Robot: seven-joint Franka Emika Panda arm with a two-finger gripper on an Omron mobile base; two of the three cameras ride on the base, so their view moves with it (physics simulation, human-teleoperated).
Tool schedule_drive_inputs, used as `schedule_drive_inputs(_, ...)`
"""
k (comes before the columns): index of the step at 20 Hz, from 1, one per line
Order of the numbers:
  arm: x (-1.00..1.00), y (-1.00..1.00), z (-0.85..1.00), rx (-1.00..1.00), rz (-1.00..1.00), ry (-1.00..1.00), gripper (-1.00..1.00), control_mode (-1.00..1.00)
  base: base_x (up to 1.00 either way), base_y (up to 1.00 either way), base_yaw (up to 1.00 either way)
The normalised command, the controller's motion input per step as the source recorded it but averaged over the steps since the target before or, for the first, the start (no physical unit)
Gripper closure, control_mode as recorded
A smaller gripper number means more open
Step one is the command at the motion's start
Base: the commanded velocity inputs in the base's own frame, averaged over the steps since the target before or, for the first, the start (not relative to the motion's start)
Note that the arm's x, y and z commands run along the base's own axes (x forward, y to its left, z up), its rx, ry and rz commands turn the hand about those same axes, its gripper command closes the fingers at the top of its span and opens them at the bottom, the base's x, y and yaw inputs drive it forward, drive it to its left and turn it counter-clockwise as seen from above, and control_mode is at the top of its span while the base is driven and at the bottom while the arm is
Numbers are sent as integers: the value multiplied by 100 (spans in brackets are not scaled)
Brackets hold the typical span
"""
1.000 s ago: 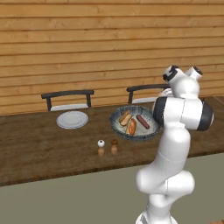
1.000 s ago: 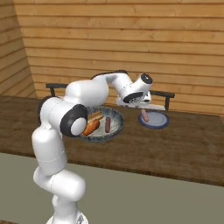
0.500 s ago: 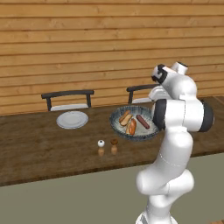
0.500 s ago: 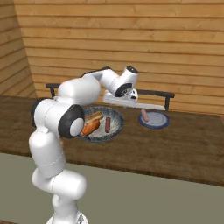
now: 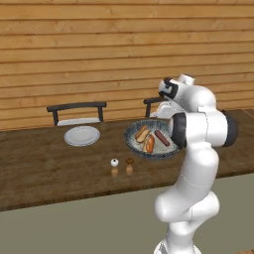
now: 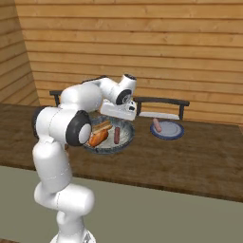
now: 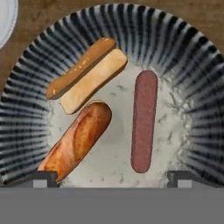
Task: Place one bun and one sausage from the bowl on each plate.
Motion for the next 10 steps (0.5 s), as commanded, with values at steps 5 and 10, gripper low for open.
schedule_drive_inputs(5,0,64,-36,0,0,22,-100,-100,0,0,0)
schedule_drive_inputs(10,7,34,-42,0,0,20,-100,-100,0,0,0)
